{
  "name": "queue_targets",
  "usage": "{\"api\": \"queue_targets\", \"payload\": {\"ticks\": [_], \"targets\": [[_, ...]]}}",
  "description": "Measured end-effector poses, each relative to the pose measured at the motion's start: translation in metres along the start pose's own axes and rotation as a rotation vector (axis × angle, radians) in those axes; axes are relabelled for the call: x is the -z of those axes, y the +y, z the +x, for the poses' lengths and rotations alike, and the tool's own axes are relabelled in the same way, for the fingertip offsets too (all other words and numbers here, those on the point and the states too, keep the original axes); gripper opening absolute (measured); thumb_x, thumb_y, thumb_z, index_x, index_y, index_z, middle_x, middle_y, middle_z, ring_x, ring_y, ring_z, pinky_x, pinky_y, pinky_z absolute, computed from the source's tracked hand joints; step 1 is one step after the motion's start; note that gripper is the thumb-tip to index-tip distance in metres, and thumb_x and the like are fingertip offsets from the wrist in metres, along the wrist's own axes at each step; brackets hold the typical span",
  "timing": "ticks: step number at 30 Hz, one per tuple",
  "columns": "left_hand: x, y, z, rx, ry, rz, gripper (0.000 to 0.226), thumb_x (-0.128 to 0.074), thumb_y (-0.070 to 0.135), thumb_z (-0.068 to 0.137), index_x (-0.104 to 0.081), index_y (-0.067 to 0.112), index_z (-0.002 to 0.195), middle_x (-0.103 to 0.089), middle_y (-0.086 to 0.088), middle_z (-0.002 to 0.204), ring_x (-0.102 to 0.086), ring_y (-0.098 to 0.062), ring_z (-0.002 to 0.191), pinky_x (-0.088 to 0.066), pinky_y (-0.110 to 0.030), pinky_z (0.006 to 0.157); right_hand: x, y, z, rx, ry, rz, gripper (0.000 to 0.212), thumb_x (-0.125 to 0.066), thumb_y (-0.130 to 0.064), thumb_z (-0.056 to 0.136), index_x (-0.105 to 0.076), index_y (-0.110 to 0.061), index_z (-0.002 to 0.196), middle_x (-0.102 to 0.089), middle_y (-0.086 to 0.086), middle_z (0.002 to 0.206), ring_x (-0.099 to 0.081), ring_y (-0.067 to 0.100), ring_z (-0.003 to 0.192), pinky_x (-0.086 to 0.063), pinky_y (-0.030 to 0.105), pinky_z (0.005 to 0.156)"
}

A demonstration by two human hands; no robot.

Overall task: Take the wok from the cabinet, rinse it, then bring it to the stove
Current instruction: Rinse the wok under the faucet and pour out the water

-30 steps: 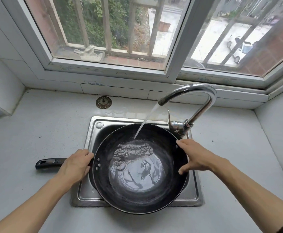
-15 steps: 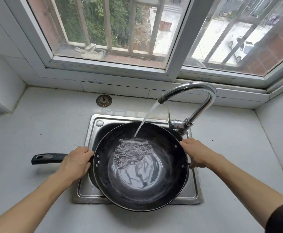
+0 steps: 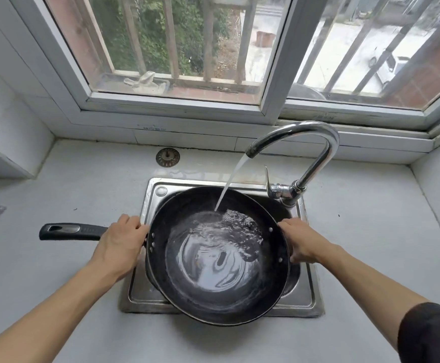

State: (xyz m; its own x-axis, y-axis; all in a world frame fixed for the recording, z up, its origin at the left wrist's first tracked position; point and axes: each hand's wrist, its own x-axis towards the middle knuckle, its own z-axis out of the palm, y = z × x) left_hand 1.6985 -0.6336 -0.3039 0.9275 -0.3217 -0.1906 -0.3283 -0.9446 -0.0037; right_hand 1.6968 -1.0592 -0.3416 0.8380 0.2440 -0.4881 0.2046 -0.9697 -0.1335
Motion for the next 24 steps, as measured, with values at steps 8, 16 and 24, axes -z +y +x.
{"api": "queue_targets", "payload": {"ticks": [8,16,24], "targets": [[0.033,-0.029,-0.011,-0.022,0.095,0.112,0.029,-0.072,-0.015,0.050,-0.063,0.003,0.071,-0.060,-0.014,0.074,-0.052,-0.037,0.068,-0.048,-0.043,0.051,-0.022,-0.030,0.020,0.073,0.019,0.115,0.073,-0.088,-0.038,0.047,-0.052,-0.024,0.110,-0.055,-0.006,0.106,-0.048,0.018,0.103,-0.046,0.032,0.092],[0.036,-0.040,-0.018,0.046,0.173,0.117,0.027,-0.072,-0.013,0.055,-0.063,0.005,0.073,-0.059,-0.012,0.074,-0.049,-0.034,0.067,-0.047,-0.042,0.053,-0.023,-0.044,0.024,0.065,0.162,0.142,0.092,-0.091,-0.040,0.044,-0.048,-0.023,0.124,-0.052,-0.005,0.113,-0.043,0.018,0.107,-0.044,0.028,0.090],[0.033,-0.044,-0.011,0.072,0.297,0.083,0.019,-0.067,-0.011,0.066,-0.063,0.002,0.080,-0.059,-0.016,0.081,-0.046,-0.035,0.072,-0.045,-0.049,0.059,-0.002,-0.045,0.023,0.043,0.349,0.072,0.082,-0.091,-0.039,0.047,-0.050,-0.019,0.115,-0.049,-0.004,0.108,-0.044,0.020,0.099,-0.043,0.034,0.088]]}}
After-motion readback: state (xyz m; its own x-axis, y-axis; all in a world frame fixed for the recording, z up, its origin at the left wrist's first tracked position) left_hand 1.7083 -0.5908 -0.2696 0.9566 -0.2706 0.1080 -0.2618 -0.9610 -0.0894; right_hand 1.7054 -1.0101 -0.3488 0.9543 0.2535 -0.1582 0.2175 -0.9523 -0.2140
